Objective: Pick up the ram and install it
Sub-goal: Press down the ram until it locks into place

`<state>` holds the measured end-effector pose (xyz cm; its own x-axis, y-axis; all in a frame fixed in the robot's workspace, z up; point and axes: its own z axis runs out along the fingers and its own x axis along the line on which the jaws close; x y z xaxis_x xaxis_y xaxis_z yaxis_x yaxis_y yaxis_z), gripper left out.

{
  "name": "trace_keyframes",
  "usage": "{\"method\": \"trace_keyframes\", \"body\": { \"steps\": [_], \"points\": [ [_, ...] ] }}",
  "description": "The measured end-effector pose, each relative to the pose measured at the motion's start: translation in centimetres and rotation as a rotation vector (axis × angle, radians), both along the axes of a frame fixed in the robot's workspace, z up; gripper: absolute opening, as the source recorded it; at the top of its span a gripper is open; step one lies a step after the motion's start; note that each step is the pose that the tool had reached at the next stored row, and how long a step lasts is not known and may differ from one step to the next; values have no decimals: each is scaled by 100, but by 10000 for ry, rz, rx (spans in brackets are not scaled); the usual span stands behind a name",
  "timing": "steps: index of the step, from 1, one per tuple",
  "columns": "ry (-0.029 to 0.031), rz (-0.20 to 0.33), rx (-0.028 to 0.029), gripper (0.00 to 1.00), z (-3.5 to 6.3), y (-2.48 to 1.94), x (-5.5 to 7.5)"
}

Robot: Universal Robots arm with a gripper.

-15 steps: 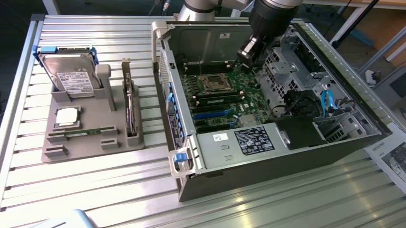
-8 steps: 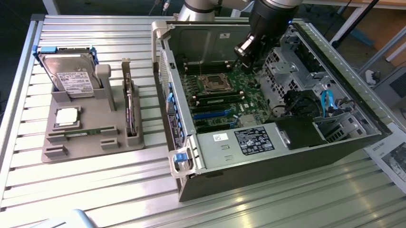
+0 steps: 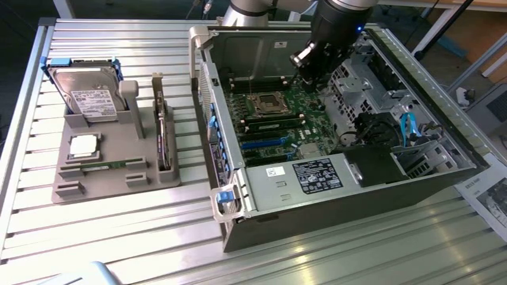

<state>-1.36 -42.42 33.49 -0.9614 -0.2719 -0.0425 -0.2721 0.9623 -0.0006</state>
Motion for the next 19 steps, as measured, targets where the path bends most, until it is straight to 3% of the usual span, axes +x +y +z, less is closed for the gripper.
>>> {"method": "trace_keyframes", "body": {
  "steps": [9, 15, 19],
  "points": [
    [-1, -2064, 0, 10, 0, 0, 0],
    [-2, -2177, 2, 10, 0, 1, -15],
    [2, -2176, 37, 10, 0, 0, -71]
  ]
}}
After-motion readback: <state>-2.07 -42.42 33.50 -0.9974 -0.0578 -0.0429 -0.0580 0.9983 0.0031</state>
